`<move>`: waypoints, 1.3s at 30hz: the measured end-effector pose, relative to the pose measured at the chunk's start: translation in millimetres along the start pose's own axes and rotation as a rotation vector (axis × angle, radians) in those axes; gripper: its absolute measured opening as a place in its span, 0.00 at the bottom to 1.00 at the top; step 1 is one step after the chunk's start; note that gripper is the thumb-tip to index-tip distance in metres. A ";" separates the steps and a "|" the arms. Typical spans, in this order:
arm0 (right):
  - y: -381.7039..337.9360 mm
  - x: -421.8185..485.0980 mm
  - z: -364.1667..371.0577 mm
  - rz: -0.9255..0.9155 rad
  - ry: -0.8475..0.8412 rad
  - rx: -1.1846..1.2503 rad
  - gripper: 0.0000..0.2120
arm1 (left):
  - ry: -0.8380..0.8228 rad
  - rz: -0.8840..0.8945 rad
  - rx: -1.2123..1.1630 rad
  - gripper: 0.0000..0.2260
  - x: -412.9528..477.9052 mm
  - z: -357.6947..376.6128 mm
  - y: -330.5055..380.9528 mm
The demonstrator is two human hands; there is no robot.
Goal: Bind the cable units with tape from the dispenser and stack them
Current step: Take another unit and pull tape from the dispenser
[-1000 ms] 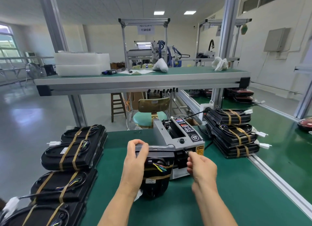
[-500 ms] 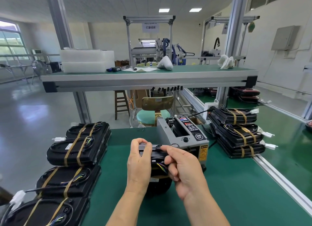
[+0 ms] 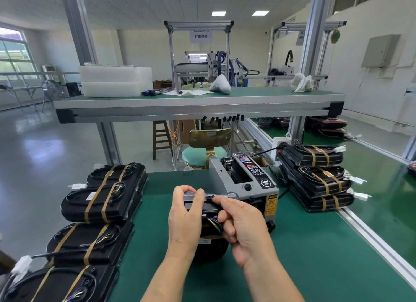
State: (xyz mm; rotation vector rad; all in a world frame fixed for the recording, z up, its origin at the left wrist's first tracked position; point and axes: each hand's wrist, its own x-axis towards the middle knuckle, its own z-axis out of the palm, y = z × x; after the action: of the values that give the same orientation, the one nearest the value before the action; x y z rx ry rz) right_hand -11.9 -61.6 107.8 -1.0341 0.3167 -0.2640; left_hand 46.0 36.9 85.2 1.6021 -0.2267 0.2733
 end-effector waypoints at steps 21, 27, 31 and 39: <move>13.1 15.3 -34.0 -0.487 0.395 -0.576 0.07 | 0.032 -0.070 -0.022 0.10 4.4 -2.4 -1.5; 31.5 16.8 -25.6 -0.254 0.150 -0.436 0.10 | 0.039 -0.128 -0.104 0.13 7.6 -7.2 -2.0; 32.6 14.6 -21.8 -0.280 0.141 -0.467 0.11 | -0.019 -0.153 0.080 0.17 18.0 -20.0 5.0; 36.7 14.0 -9.1 -0.299 0.103 -0.445 0.14 | -0.496 0.407 1.022 0.12 42.6 -22.7 34.7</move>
State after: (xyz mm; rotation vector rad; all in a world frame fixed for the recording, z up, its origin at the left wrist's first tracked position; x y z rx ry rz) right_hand 0.0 -56.0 69.7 -1.5138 0.3199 -0.5335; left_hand 74.9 58.7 132.3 2.6260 -0.9094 0.3204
